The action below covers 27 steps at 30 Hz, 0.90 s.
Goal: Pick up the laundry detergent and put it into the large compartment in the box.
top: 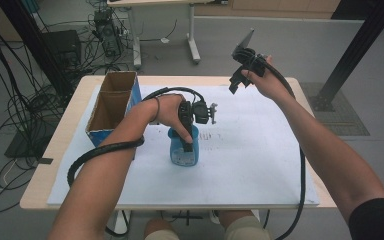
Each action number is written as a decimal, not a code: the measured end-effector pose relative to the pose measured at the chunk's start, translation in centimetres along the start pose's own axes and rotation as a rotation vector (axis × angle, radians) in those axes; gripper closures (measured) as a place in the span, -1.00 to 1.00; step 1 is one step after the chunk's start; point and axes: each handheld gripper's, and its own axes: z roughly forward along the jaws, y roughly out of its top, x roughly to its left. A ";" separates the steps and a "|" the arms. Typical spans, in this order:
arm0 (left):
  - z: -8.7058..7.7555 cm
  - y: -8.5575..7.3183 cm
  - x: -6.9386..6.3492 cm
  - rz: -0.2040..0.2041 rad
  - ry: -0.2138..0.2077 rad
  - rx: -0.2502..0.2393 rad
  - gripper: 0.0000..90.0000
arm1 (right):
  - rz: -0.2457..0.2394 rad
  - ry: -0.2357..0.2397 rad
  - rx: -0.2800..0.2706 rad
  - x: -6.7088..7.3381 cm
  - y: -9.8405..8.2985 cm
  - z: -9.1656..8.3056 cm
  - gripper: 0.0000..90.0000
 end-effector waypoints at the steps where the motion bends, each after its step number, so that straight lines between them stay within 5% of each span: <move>1: 0.0 0.0 0.0 0.001 0.000 0.002 -0.88 | 0.000 0.000 0.000 0.0 0.0 0.0 -0.84; 27: -0.7 0.1 -0.2 0.003 0.021 -0.003 -0.87 | 0.006 0.006 0.001 0.0 0.0 0.0 -0.84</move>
